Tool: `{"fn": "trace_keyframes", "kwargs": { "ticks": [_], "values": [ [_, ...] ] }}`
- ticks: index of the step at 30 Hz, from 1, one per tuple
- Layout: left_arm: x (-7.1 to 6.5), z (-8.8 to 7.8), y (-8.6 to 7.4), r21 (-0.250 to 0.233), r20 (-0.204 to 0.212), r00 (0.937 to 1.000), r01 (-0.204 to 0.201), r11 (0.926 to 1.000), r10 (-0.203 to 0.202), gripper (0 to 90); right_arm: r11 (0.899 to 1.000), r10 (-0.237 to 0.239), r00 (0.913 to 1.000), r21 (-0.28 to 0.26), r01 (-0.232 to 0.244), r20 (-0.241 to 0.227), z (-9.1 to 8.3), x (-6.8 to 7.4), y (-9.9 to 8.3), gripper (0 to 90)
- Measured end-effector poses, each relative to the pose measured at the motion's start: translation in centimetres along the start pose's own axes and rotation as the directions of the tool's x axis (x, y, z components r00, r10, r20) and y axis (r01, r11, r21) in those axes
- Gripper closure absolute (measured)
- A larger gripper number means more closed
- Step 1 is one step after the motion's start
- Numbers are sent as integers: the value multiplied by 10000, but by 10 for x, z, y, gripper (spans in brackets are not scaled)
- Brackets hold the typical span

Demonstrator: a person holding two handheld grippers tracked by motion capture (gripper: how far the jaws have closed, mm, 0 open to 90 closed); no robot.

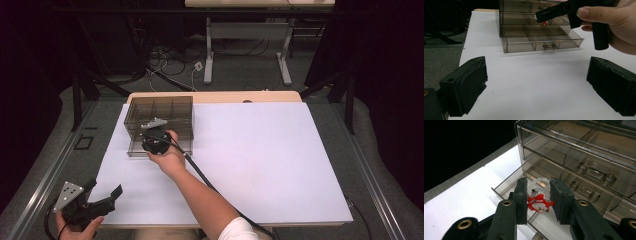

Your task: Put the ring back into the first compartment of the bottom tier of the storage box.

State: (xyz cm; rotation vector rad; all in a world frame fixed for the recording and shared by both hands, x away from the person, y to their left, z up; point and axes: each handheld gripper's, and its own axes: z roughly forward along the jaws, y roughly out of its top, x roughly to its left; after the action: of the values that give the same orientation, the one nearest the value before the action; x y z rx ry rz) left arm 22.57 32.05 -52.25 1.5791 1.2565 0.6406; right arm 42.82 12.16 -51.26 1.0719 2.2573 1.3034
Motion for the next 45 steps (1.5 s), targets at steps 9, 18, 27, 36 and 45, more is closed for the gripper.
{"fn": "trace_keyframes", "kwargs": {
  "ticks": [9,18,27,36,45],
  "values": [
    [1,-2,-1,-20,-38,10000,71,10000,-71,37,9998,176,9998,121,-174,-103,9,0,-5,675],
    [2,-2,-1,-18,-43,10000,79,10000,-79,37,9999,110,9996,87,-108,-241,13,4,-7,675],
    [2,-3,-1,-21,-67,9999,112,9999,-113,38,10000,-21,9994,79,24,-353,17,7,-10,675],
    [3,-3,-1,-16,-49,9999,140,9999,-140,40,9998,-176,9982,4,177,-574,20,7,-12,669],
    [3,-2,-1,-36,-41,9998,178,9998,-178,41,9999,-112,9982,-26,111,-583,25,8,-15,667]
  ]
}}
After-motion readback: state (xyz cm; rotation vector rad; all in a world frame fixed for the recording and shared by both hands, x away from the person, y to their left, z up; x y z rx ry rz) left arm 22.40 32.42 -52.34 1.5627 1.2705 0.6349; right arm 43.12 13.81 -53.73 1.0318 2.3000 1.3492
